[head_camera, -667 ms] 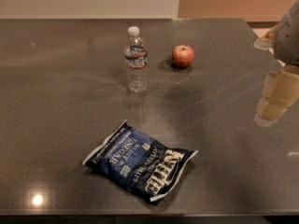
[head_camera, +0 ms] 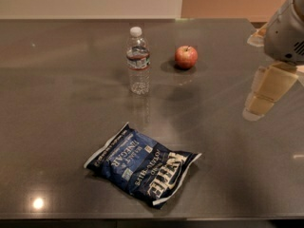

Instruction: Knock water bottle over

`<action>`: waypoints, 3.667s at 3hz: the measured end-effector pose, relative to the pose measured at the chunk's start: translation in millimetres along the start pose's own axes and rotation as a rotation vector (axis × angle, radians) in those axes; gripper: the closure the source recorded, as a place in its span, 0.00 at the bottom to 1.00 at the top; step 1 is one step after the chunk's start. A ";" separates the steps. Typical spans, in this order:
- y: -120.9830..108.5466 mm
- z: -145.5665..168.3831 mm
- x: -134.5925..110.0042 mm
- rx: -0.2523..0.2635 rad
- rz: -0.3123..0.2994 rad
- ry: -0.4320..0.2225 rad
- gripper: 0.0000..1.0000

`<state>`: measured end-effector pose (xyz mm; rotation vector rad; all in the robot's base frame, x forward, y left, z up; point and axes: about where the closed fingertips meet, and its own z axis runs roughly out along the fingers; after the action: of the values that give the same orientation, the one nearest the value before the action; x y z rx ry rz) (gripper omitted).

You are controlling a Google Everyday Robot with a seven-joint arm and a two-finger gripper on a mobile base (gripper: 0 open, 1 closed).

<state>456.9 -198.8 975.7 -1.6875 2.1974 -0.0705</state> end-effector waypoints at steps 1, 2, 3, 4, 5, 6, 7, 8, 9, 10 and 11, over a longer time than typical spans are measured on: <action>-16.5 19.5 -35.2 0.007 0.015 -0.098 0.00; -31.5 39.6 -70.2 0.002 0.040 -0.205 0.00; -43.6 59.5 -106.7 -0.021 0.056 -0.306 0.00; -54.8 81.3 -138.6 -0.043 0.054 -0.381 0.00; -67.3 103.1 -169.6 -0.054 0.048 -0.447 0.00; -78.5 124.1 -194.9 -0.064 0.042 -0.508 0.00; -88.0 138.6 -214.0 -0.078 0.043 -0.555 0.00; -91.8 144.6 -226.7 -0.108 0.055 -0.598 0.00; -91.6 142.0 -235.4 -0.139 0.064 -0.639 0.18; -89.7 139.4 -239.8 -0.175 0.069 -0.666 0.42; -85.7 135.0 -239.2 -0.209 0.072 -0.681 0.65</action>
Offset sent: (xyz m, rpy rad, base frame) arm 0.0934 0.1026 -0.0164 0.3449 -0.0777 0.0169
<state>630.5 26.8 933.6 -1.4362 1.7749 0.6726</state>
